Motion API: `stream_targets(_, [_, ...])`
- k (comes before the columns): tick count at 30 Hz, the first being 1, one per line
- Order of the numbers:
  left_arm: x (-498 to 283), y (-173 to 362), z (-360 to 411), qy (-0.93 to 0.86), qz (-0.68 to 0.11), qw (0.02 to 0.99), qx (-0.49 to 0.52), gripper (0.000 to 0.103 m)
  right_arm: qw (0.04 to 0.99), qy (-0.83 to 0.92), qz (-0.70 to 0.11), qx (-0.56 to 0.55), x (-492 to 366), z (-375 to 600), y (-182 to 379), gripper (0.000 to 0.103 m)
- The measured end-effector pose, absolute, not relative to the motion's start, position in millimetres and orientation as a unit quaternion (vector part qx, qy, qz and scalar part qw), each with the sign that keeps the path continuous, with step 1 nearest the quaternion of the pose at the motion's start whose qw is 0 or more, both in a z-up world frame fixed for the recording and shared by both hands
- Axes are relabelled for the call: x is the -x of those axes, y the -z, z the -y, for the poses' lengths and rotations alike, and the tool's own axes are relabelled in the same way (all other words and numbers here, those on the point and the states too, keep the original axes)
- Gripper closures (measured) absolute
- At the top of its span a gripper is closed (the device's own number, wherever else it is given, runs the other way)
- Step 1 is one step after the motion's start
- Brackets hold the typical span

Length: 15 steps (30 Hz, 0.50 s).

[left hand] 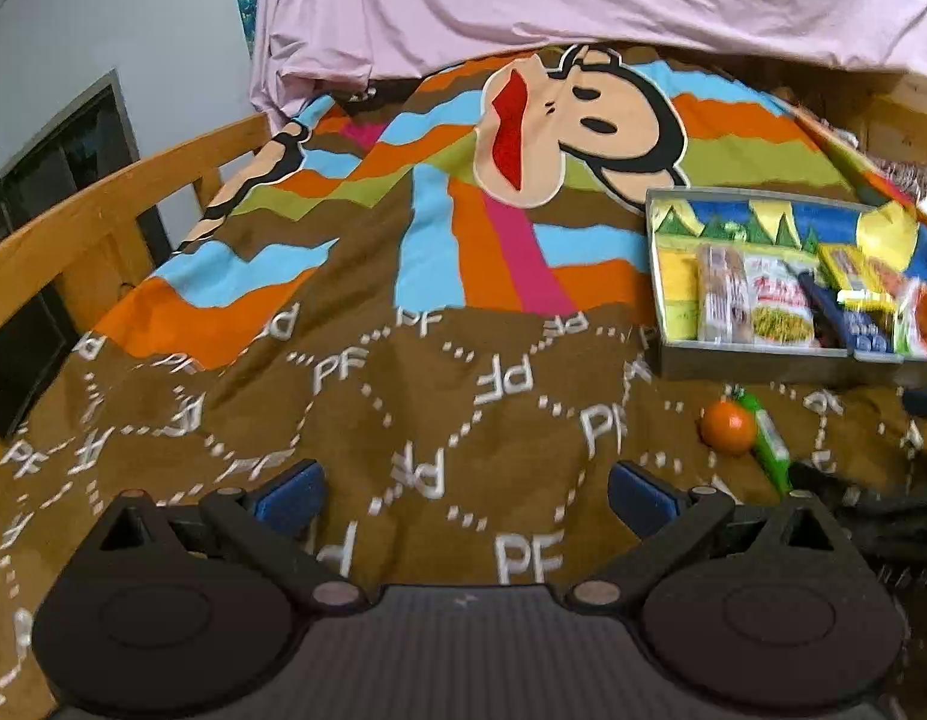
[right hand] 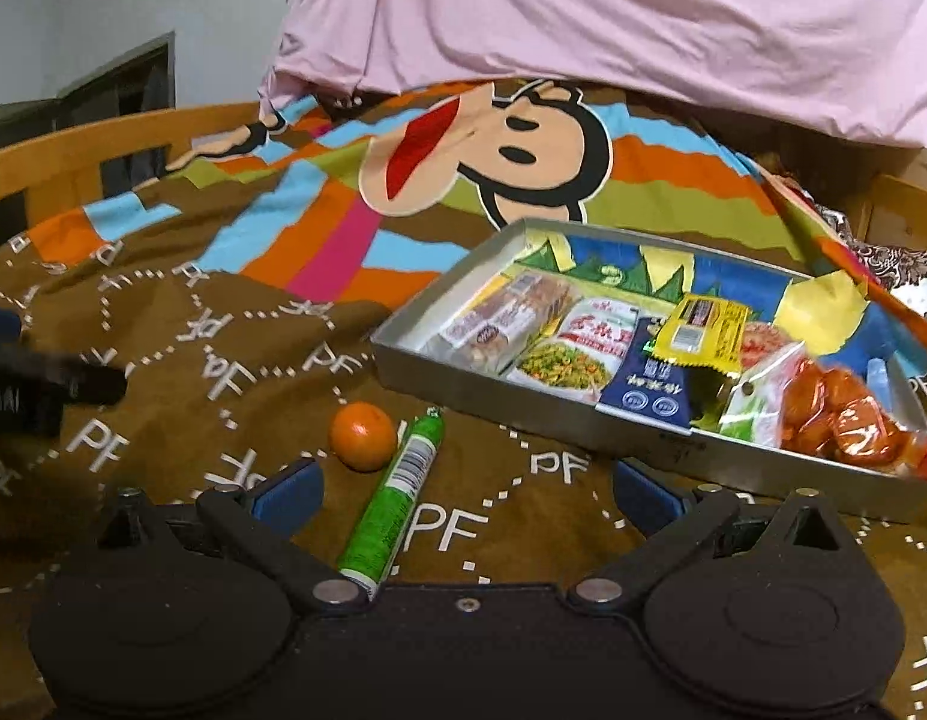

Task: Organize snacks
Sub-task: 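Move right tool to the green tube snack while left tool approaches the orange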

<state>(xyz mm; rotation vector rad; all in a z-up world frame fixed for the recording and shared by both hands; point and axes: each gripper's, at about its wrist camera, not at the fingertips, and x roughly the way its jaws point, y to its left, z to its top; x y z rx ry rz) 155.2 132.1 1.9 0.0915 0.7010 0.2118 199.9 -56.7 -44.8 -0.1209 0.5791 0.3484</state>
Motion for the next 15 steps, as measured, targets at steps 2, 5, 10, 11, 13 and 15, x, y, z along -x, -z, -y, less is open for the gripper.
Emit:
stream_targets(2, [-165,-1,-132,-0.077,-0.331,0.94,-0.032,0.001,0.94,-0.165,-0.289,0.076,-203,51,53,0.001])
stream_targets(5, [-182,2,-124,-0.024,-0.312,0.949,-0.028,0.001,0.936,-0.155,-0.3,0.102,-205,45,64,0.001])
stream_targets(10, [-207,12,-100,0.064,-0.303,0.949,-0.057,0.001,0.937,-0.146,-0.286,0.14,-201,38,70,0.002])
stream_targets(11, [-211,14,-96,0.077,-0.304,0.947,-0.063,0.001,0.936,-0.144,-0.282,0.153,-199,35,71,0.003])
stream_targets(13, [-217,20,-93,0.105,-0.311,0.942,-0.066,0.001,0.936,-0.137,-0.267,0.186,-195,30,73,0.004])
stream_targets(15, [-222,24,-93,0.132,-0.316,0.938,-0.059,0.001,0.935,-0.132,-0.251,0.212,-190,28,73,0.006])
